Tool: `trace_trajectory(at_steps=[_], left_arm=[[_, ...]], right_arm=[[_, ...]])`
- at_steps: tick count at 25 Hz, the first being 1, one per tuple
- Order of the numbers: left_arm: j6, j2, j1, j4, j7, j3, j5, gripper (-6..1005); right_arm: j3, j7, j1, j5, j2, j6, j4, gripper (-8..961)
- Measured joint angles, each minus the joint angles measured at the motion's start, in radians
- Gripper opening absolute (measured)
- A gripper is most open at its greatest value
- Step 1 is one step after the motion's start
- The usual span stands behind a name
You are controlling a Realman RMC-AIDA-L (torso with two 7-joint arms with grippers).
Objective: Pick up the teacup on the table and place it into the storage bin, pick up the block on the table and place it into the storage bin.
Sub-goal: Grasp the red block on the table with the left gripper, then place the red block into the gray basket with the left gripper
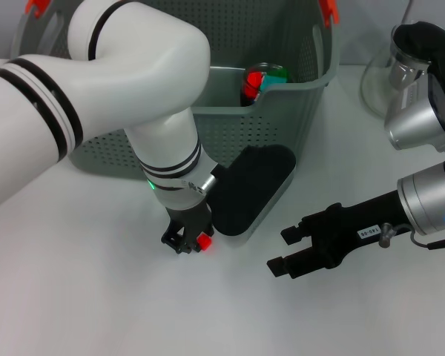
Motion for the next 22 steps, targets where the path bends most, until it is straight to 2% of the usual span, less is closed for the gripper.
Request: trace_trajectory(at_steps=[15, 19, 22], left_arm=[[0.041, 0.001, -0.008, 0.008, -0.029, -0.007, -0.004, 191], [0.121, 0.003, 0.008, 0.057, -0.039, -0.065, -0.008, 185], [0.216, 0.003, 0.033, 0.118, -0.038, -0.168, -0.012, 184]], right_arm=[[0.000, -0.001, 0.001, 0.001, 0.000, 0.002, 0.000, 791], [0.000, -0.002, 0.001, 0.001, -0.001, 0.002, 0.000, 791], [0.000, -0.003, -0.001, 0.001, -0.003, 0.001, 0.000, 790]])
